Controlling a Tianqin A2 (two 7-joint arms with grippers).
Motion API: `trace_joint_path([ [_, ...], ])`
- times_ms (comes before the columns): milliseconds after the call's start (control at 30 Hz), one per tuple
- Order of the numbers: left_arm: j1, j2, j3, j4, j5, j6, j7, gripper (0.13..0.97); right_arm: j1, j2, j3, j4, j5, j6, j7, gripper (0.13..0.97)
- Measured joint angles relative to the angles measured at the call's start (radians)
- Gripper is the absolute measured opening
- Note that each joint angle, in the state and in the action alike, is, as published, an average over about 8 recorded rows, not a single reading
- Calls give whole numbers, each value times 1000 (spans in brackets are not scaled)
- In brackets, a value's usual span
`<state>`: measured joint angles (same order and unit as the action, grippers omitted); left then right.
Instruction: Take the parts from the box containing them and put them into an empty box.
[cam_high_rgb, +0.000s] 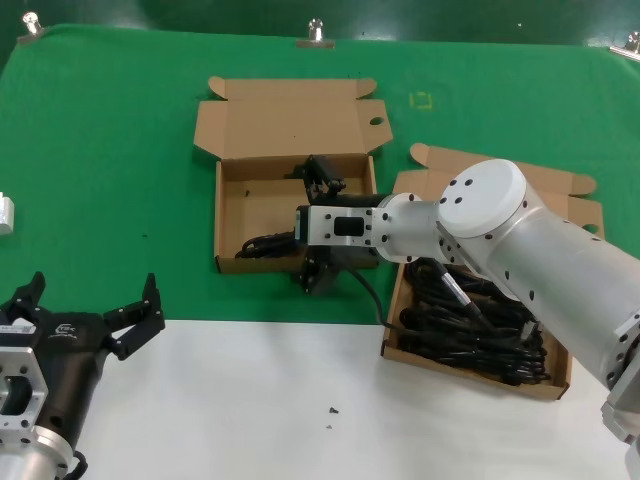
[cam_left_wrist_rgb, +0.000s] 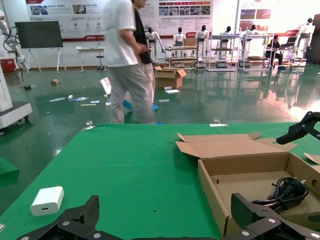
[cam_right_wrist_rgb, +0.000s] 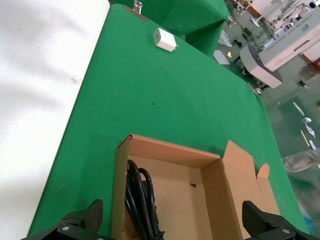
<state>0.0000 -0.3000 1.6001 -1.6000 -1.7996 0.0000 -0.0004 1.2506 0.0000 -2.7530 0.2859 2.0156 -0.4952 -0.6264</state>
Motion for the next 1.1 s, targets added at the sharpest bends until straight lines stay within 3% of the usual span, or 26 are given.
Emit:
trace_joint_path([
  [200, 0, 0, 0, 0, 0, 0, 0, 940, 0, 0, 0, 0, 0, 0, 0, 966],
  [467, 0, 0, 0, 0, 0, 0, 0, 953, -29, 7, 26, 30, -5, 11, 14, 966],
  [1100, 0, 0, 0, 0, 0, 0, 0, 966, -318, 76, 293, 333, -55, 126, 159, 966],
])
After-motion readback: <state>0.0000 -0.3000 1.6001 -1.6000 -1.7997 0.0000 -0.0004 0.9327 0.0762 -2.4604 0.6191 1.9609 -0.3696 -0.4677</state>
